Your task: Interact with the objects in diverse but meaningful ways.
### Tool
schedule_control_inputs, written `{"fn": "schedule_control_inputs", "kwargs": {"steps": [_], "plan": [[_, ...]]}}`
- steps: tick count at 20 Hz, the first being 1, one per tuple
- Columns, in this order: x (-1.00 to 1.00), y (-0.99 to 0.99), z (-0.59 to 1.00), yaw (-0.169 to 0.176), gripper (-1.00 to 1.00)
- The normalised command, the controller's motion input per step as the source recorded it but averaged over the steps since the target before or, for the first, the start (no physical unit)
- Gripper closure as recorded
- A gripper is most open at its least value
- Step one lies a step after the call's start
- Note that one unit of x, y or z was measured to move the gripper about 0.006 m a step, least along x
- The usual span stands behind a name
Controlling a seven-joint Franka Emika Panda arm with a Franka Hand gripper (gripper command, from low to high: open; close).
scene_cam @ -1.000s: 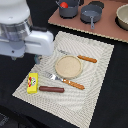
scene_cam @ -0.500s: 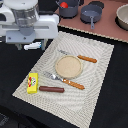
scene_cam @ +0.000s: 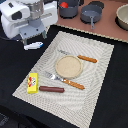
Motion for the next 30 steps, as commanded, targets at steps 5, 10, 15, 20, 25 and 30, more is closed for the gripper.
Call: {"fn": "schedule_control_inputs", "kwargs": {"steps": [5,10,15,20,25,30], "plan": [[-0.69,0.42,-0.39,0.142,-1.00],[-0.65,0.10,-0.41,0.066,-1.00],[-0.44,-0.05,-0.41,0.084,-1.00],[-0.29,-0.03,-0.38,0.130,-1.00],[-0.02,0.02,-0.07,0.202,-1.00],[0.00,-0.01,-0.04,0.132,-1.00]]}}
